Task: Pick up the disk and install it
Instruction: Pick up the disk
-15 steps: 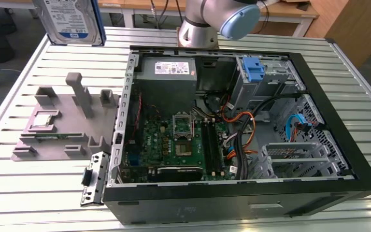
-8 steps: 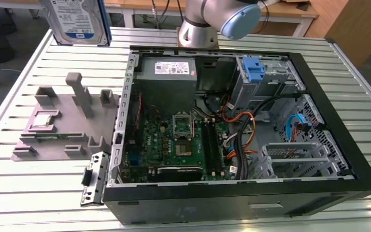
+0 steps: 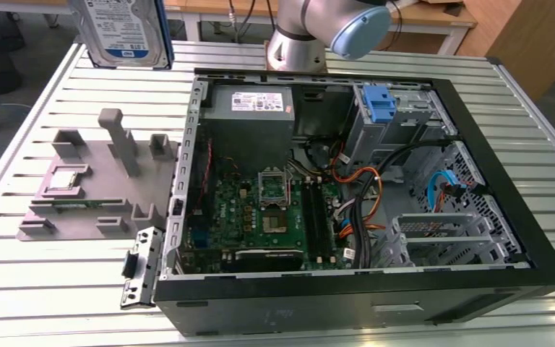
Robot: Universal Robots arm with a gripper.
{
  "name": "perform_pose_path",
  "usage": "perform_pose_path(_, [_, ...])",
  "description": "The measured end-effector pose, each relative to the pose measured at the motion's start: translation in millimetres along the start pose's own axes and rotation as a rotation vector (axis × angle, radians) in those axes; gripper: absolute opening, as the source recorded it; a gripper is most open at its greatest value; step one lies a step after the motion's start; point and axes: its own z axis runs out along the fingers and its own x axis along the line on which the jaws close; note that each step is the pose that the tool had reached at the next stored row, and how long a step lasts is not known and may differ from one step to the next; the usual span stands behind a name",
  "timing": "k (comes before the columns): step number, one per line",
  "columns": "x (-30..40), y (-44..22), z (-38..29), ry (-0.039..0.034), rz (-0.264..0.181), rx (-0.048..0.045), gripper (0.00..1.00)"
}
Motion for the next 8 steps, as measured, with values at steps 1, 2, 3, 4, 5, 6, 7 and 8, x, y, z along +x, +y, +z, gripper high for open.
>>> perform_pose_path(1, [0.0, 0.0, 0.0, 0.0, 0.0, 0.0001, 0.35])
perform_pose_path(2, [0.0, -0.1, 0.0, 0.0, 0.0, 0.0001, 0.35])
perform_pose_path(3, [0.0, -0.1, 0.0, 0.0, 0.0, 0.0001, 0.35])
perform_pose_path(4, [0.0, -0.2, 0.0, 0.0, 0.0, 0.0, 0.35])
perform_pose_path(5, [0.0, -0.2, 0.0, 0.0, 0.0, 0.0, 0.35])
perform_pose_path(6, [0.0, -0.2, 0.0, 0.0, 0.0, 0.0, 0.35])
perform_pose_path(7, [0.0, -0.2, 0.0, 0.0, 0.0, 0.0, 0.35])
perform_pose_path(8, [0.0, -0.8, 0.0, -0.0001, 0.0, 0.0001, 0.35])
